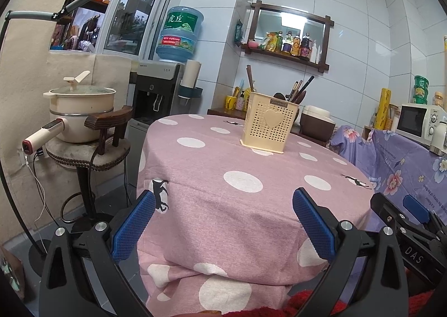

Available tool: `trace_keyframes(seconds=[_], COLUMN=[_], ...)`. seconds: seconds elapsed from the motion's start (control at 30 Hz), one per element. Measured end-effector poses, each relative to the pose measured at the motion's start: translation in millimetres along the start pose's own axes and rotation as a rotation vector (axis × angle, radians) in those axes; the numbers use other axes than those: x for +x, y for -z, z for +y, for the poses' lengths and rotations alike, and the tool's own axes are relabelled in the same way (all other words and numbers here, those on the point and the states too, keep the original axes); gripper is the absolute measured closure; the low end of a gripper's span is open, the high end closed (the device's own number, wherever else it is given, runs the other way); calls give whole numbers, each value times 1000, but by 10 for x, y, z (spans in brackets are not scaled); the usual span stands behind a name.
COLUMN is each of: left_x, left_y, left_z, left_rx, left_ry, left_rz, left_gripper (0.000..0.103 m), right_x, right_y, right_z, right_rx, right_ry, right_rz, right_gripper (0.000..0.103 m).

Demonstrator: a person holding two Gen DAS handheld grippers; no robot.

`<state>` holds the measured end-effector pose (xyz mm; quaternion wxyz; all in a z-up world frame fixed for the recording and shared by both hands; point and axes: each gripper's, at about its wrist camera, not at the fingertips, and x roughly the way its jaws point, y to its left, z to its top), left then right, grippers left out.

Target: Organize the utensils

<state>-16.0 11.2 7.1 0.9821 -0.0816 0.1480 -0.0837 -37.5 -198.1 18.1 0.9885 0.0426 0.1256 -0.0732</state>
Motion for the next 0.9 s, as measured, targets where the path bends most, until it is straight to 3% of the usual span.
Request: trace_keyframes(seconds=[0.9], left_x=[-1], left_y=[3], left_z=[-8], left_rx=[5], left_ry=[-2], left_rz=[10], left_gripper=[5], right_x=[4], right_y=[17], right_z=[-5], right_rx=[-3], right_ry=[-1], right_rz=[4], right_gripper=[6])
